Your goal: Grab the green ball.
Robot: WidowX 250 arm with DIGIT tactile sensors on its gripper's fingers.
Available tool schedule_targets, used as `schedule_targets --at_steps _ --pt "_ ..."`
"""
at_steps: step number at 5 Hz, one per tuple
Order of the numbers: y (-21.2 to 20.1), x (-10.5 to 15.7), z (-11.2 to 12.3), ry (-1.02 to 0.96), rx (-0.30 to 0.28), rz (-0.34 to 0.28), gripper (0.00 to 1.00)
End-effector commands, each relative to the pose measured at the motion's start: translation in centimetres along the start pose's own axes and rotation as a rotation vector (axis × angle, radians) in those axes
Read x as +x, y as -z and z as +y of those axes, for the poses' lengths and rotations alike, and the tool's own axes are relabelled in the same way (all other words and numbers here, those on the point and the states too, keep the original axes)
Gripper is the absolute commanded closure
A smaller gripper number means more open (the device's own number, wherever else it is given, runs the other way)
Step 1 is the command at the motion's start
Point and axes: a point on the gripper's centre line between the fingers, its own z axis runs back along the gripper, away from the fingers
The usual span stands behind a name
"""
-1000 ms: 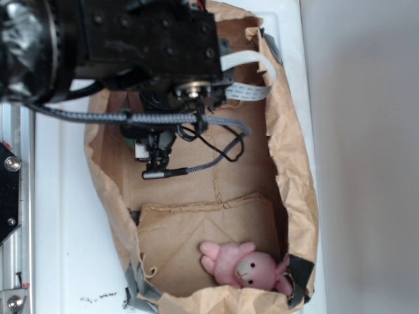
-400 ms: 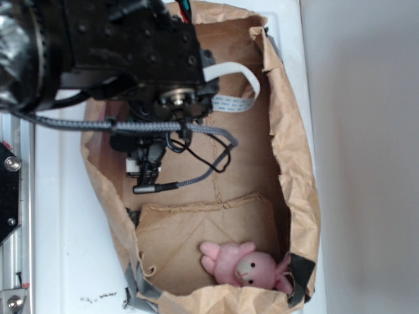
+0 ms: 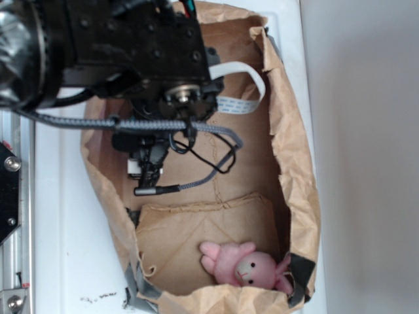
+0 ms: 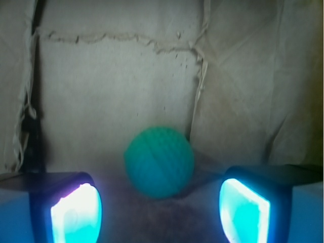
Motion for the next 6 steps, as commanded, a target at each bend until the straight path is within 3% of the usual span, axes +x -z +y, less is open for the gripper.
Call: schedule_targets --at_steps 1,6 --pt "-1.1 1.0 -0.1 -0.029 0.006 -0.092 0.0" --pt "2.6 0.4 -1.6 -0.003 0.066 -0.142 0.0"
